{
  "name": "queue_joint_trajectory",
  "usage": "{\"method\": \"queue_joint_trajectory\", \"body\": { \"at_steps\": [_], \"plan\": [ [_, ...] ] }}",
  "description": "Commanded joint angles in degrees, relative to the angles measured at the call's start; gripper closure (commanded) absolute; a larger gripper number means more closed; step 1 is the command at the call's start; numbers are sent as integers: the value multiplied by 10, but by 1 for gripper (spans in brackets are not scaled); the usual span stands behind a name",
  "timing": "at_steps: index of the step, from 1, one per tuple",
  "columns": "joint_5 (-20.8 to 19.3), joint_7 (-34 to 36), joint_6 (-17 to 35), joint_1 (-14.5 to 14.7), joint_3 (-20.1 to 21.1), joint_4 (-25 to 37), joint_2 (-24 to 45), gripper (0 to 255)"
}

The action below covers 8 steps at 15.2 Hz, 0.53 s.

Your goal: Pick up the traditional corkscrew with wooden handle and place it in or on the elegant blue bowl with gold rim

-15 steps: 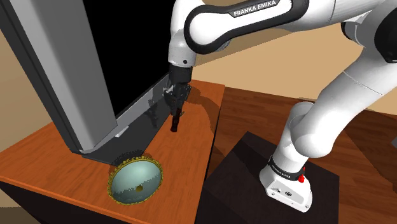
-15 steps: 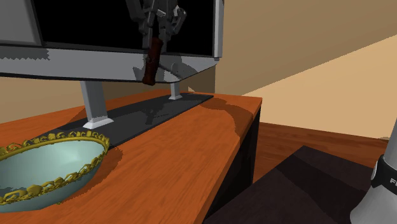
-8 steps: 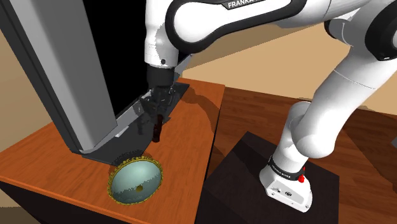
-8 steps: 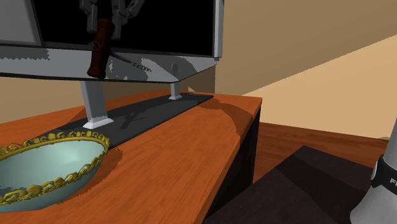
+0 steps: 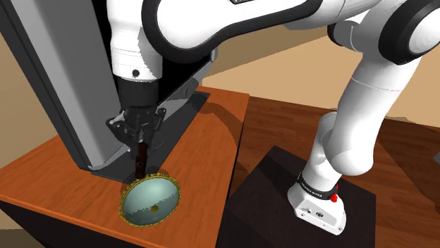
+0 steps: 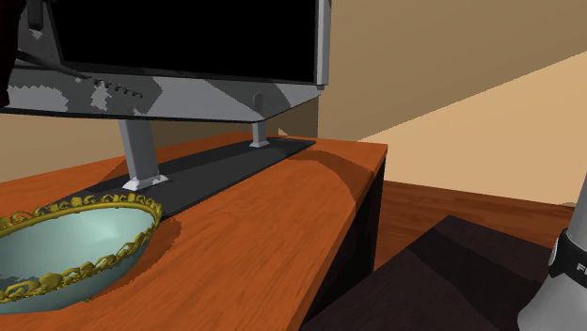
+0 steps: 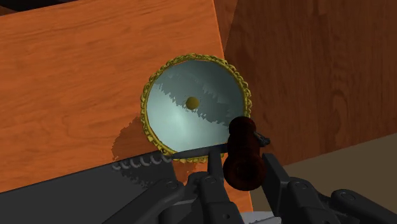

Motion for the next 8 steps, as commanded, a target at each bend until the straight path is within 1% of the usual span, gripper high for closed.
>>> {"method": "queue_joint_trajectory", "body": {
  "at_steps": [1, 2, 8],
  "plan": [
    [-16, 32, -11, 12, 12, 40, 27, 255],
    [-27, 48, -16, 19, 18, 62, 44, 255],
    [-27, 43, 29, 21, 17, 21, 49, 255]
  ]
}}
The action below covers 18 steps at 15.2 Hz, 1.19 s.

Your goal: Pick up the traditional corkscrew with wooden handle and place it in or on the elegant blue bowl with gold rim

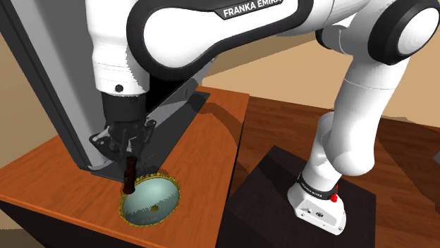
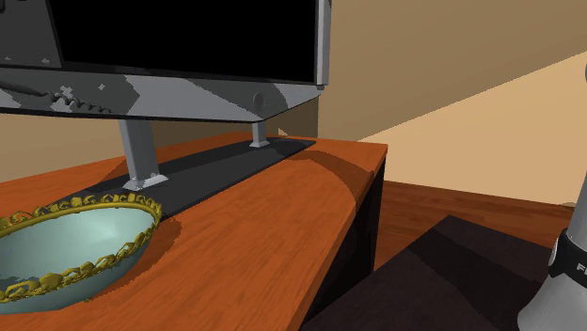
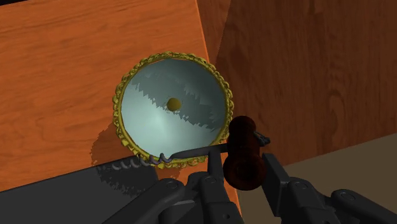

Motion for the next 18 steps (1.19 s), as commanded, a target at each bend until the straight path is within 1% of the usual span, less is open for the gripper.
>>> {"method": "queue_joint_trajectory", "body": {
  "at_steps": [1, 18],
  "plan": [
    [-1, 0, 15, 1, 0, -12, 3, 255],
    [-14, -4, 140, 6, 0, -100, 44, 255]
  ]
}}
